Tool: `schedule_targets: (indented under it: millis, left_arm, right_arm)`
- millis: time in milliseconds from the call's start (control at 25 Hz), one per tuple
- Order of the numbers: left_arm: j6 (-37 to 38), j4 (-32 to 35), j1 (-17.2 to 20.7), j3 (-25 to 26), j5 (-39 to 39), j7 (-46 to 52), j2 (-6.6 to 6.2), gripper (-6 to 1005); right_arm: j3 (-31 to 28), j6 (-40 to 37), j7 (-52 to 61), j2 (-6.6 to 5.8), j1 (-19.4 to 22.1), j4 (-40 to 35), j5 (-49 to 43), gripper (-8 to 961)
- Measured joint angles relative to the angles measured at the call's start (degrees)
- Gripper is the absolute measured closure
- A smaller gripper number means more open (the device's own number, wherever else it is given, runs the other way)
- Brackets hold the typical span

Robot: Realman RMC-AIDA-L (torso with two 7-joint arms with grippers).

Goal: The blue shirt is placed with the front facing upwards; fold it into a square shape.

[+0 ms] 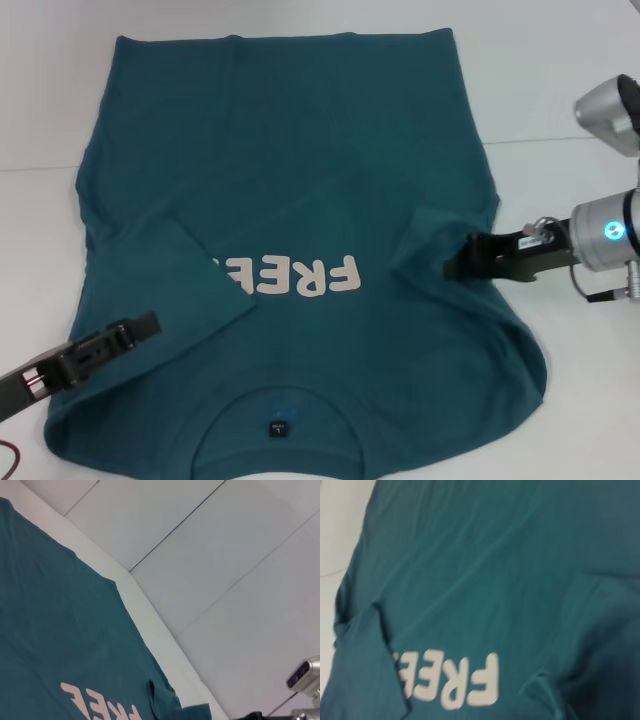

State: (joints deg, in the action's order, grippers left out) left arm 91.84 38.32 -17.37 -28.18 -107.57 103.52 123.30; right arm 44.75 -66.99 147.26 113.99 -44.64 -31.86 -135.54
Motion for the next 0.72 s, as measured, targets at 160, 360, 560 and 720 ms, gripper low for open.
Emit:
schedule_targets:
  millis: [160,360,560,720]
  left_arm:
    - [0.02,0.0,0.05,0.79,0.0,-0.05,0.0,123]
    - [0.02,0.0,0.06,0.85,0.0,-0.07,-0.06,123]
    - [0.0,0.0,0.0,0.85,0.0,-0.08,-0.08,122]
    - [0.0,0.0,-0.02,0.85,0.0,-0.08,-0.09,123]
  right_arm:
    - [-0.07,-2.21,-0.5,0.85,-0.49,-0.02,0.14,870]
    - [0.16,-2.97,-0.79,1.61,-1.0,-0.03,0.73,851]
    - [0.14,-2.76,-0.98,1.74,-1.23,0.38,0.73,831]
    - [0.13,-2.52,-2.09,1.59,-1.24,0.51,0.73,815]
